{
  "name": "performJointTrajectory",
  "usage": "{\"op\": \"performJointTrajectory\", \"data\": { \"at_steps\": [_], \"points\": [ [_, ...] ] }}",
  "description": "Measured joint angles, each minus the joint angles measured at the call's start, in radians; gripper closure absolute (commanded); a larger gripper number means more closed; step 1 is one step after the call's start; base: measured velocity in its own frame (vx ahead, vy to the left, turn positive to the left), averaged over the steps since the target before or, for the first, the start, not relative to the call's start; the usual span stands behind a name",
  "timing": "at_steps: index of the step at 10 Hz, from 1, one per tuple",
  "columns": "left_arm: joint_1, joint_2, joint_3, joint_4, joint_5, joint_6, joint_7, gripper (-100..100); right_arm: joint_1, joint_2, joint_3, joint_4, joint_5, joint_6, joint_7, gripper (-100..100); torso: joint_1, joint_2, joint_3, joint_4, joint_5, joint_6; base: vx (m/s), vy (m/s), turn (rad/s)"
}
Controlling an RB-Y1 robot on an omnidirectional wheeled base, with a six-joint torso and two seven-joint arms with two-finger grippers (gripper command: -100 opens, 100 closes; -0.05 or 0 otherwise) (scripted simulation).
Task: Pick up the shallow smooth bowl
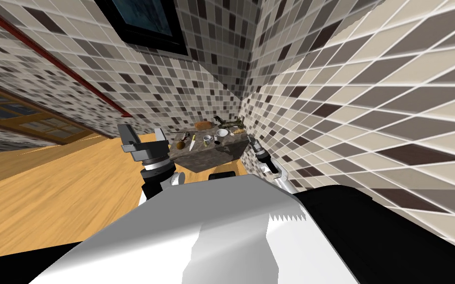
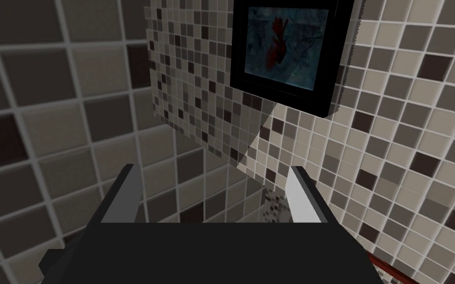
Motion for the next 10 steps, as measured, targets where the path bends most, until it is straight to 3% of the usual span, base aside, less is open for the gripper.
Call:
{"op": "performJointTrajectory", "data": {
  "at_steps": [7,10],
  "points": [
    [0.0,0.0,0.0,0.0,0.0,0.0,0.0,0,-0.022,-0.173,0.004,0.125,0.074,0.004,0.035,-100,0.001,-0.001,-0.001,0.0,0.0,0.0,-0.022,0.037,0.124],
    [0.0,0.0,0.0,0.0,0.0,0.0,0.0,0,-0.013,-0.253,0.004,0.178,0.12,0.011,0.057,-100,0.002,-0.002,-0.001,0.0,0.001,0.0,-0.004,0.054,0.12]
  ]
}}
